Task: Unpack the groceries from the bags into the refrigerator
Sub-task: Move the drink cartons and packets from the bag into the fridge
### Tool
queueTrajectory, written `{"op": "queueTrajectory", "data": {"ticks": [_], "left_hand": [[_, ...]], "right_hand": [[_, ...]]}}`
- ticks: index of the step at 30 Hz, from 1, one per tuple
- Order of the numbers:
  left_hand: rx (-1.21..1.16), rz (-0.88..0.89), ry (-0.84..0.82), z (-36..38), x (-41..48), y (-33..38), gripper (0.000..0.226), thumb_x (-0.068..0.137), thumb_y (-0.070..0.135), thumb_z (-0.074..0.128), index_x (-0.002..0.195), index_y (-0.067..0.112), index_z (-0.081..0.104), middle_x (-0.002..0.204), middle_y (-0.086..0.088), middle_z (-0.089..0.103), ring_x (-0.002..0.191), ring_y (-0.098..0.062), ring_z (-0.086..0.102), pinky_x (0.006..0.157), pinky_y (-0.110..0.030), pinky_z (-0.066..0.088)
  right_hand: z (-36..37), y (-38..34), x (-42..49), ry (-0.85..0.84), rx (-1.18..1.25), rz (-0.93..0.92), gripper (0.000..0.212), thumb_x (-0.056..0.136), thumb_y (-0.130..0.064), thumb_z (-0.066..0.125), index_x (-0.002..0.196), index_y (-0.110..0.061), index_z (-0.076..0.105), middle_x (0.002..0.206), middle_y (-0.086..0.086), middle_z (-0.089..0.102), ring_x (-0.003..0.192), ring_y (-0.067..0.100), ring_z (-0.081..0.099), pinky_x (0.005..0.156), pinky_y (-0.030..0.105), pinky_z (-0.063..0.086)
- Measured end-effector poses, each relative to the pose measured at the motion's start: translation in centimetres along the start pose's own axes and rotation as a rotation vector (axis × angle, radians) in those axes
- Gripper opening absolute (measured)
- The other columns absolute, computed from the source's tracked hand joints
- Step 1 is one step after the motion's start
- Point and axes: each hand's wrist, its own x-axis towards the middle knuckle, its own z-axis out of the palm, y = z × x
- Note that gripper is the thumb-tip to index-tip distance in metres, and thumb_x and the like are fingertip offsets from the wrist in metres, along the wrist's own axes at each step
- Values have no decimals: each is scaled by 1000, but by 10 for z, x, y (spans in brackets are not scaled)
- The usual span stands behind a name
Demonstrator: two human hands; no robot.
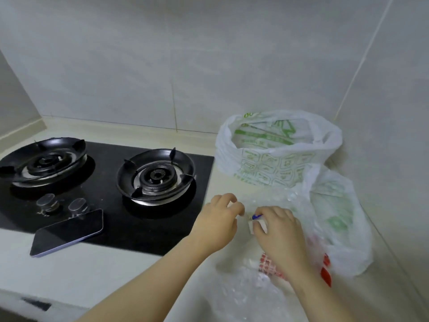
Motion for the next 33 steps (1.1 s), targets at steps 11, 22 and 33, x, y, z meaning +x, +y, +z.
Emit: {"op": "queueTrajectory", "data": {"ticks": [11, 22, 33], "left_hand": [[4, -10, -282, 53, 45, 4, 32, 86, 2, 42, 111, 15, 56, 155, -7, 12, 142, -25, 7, 108, -36, 16], [117, -123, -470, 93, 47, -4, 56, 92, 44, 45, 144, 31, 28, 157, 0, -11, 143, -25, 0, 111, -41, 15], [51, -251, -440, 105, 49, -7, 52, 88, 52, 47, 136, 34, 38, 158, 4, -6, 144, -20, 2, 111, -37, 16]], "right_hand": [[24, 52, 42, -362, -167, -88, 31, 96, -26, 40, 122, -39, 52, 157, -4, 2, 144, 26, -8, 115, 43, -7], [51, 69, 72, -472, -194, -45, 61, 93, -8, 38, 141, -42, 25, 158, -4, -5, 145, 28, -7, 116, 44, 0], [54, 78, 79, -506, -157, -56, 57, 95, -13, 32, 143, -42, 23, 158, -5, -4, 145, 26, -7, 116, 43, 0]]}}
